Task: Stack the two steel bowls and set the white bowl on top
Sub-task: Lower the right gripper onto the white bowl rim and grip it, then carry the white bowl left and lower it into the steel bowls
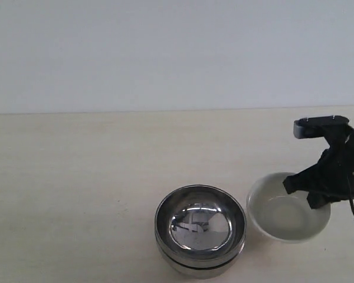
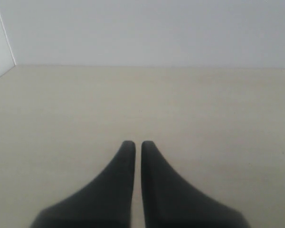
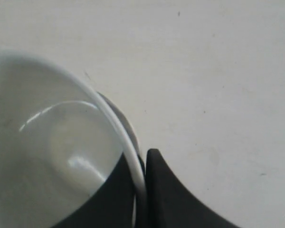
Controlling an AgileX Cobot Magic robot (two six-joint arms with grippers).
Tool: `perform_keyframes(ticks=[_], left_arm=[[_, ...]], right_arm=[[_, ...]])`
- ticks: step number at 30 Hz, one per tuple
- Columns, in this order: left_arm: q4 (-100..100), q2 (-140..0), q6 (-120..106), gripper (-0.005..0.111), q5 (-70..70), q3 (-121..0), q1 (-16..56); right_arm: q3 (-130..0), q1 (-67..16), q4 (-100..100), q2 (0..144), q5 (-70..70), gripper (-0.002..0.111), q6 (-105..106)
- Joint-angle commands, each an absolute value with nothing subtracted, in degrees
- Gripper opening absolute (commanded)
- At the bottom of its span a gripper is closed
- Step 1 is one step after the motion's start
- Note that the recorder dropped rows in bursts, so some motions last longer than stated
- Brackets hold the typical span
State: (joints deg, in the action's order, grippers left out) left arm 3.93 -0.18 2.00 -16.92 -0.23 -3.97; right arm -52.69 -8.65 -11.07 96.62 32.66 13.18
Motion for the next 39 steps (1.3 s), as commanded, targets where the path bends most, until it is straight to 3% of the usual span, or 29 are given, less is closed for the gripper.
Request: perform_keyframes(ticks=[1,6,11,19,29,39], left_arm=[[3.69,0.0,1.94,0.004,-16.95,0.0,-4.12],[3.69,0.0,1.94,0.004,-16.95,0.0,-4.12],[3.69,0.0,1.94,0.004,-16.95,0.0,-4.12],[3.69,0.0,1.94,0.004,-16.95,0.0,-4.12],[3.69,0.0,1.94,0.004,-16.95,0.0,-4.12],[3.69,0.0,1.94,0.004,-16.95,0.0,-4.12]], right_arm=[[-52.64,-8.5,-12.22,90.56,31.97,0.0,14.12],[-52.96,-8.5,-19.66,85.77,33.13,0.0,19.51],[-55.59,-10.45,-46.11,83.83,44.06,0.0,40.02],[-55.59,-22.54,-45.94,87.84,38.63,0.0,41.26],[-55.59,-22.95,-45.94,97.2,35.67,0.0,39.79],[-55.59,-22.95,-44.28,97.69,35.11,0.0,39.79]])
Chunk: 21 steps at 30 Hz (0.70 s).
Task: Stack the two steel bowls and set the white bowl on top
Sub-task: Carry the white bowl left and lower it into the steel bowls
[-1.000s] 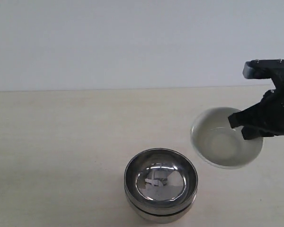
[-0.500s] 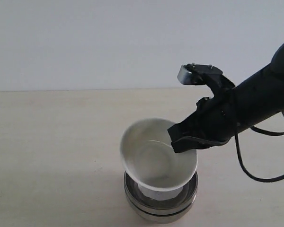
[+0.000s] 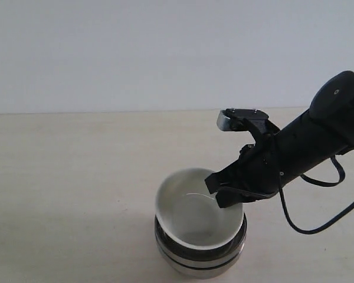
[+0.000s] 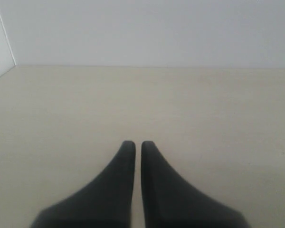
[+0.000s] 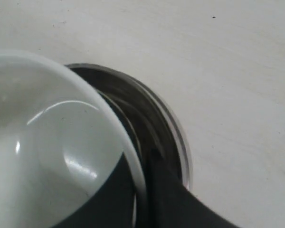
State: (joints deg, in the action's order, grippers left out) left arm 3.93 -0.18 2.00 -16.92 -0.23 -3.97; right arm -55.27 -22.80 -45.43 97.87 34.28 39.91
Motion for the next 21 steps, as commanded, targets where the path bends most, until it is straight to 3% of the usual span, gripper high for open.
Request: perform_keyframes(ticks=[1,21], left_arm=[[3.69,0.0,1.94,0.004,-16.95,0.0,-4.12],[3.69,0.0,1.94,0.004,-16.95,0.0,-4.12]], right_arm=[[-55.59,-22.95,-43.67,97.69,35.11,0.0,39.67],[-55.59,-22.95,-42.74,97.84,33.04,0.0,38.79]])
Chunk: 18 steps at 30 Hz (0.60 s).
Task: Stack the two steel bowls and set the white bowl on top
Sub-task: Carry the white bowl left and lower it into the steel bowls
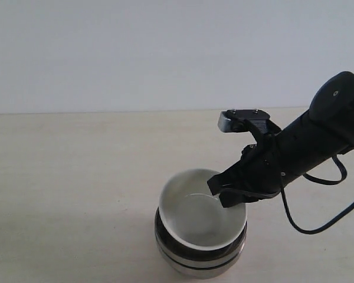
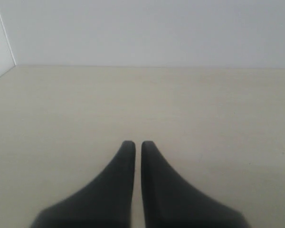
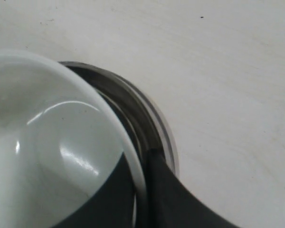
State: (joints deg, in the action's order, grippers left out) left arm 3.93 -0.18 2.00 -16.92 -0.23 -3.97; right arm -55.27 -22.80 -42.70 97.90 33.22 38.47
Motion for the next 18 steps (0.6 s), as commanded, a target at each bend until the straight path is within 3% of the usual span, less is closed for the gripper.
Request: perform_keyframes(ticks=[1,15,18], left_arm=[[3.69,0.0,1.94,0.004,-16.95,0.0,-4.12],[3.69,0.0,1.94,0.004,-16.95,0.0,-4.12],[3.69,0.0,1.94,0.004,-16.95,0.0,-4.12]], right_arm=[[-55.59,-22.95,-42.74,97.83,33.04,0.0,38.54],[-55.59,-22.95,-42.74,97.83,32.75,0.0,39.2],[-55.59,-22.95,-42.88,97.83,32.75,0.009,39.2]])
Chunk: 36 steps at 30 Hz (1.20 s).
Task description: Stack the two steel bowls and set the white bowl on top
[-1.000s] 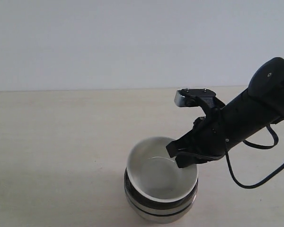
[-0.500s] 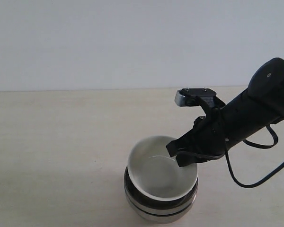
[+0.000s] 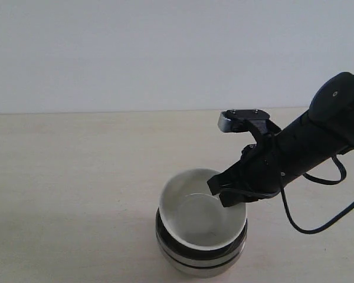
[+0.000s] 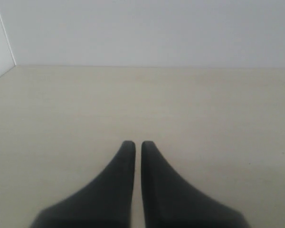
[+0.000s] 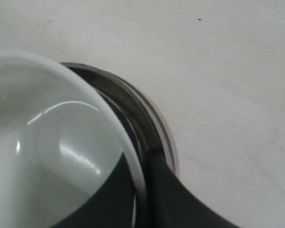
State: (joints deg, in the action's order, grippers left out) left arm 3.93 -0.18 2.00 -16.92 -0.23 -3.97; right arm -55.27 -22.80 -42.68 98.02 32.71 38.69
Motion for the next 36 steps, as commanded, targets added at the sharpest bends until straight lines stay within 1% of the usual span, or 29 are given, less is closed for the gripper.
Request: perform_keyframes(ticks=[1,4,5,6,10,15,21,23,24,26,28,36], left_arm=[[3.69,0.0,1.94,0.004,-16.95,0.0,-4.12],[3.69,0.0,1.94,0.004,-16.95,0.0,-4.12],[3.69,0.0,1.94,0.004,-16.95,0.0,-4.12],[3.69,0.0,1.94,0.004,-16.95,0.0,-4.12],[3.69,0.0,1.94,0.004,-16.95,0.0,-4.12],[3.69,0.0,1.94,0.004,-16.95,0.0,-4.12],[3.69,0.0,1.94,0.004,-16.95,0.0,-4.12],[3.69,0.0,1.94,0.004,-16.95,0.0,-4.12],[3.69,0.0,1.94,0.004,-16.95,0.0,-4.12],[3.69,0.0,1.94,0.004,-16.95,0.0,-4.12],[3.69,0.0,1.94,0.004,-16.95,0.0,-4.12],[3.69,0.0,1.94,0.004,-16.95,0.0,-4.12]], right_arm=[[-55.59,-22.95,-42.95,97.83,32.75,0.016,39.09],[-55.59,-22.95,-43.09,97.83,32.53,0.04,38.9],[-55.59,-22.95,-43.09,97.83,32.3,0.043,38.76],[-55.59,-22.95,-43.09,97.83,31.95,0.045,38.25],[-55.84,-22.95,-43.09,97.83,31.27,0.044,38.09],[-59.9,-23.2,-43.35,97.83,35.82,0.044,38.09],[-63.66,-25.9,-43.59,97.83,37.55,0.044,37.98],[-64.67,-26.8,-43.45,97.83,37.17,0.04,39.02],[-65.06,-27.24,-43.45,97.83,36.89,0.034,39.78],[-65.34,-27.87,-43.45,97.83,35.72,0.019,41.36],[-65.34,-28.49,-43.45,97.83,34.1,-0.001,43.05],[-65.34,-28.49,-43.21,97.83,32.68,0.0,43.56]])
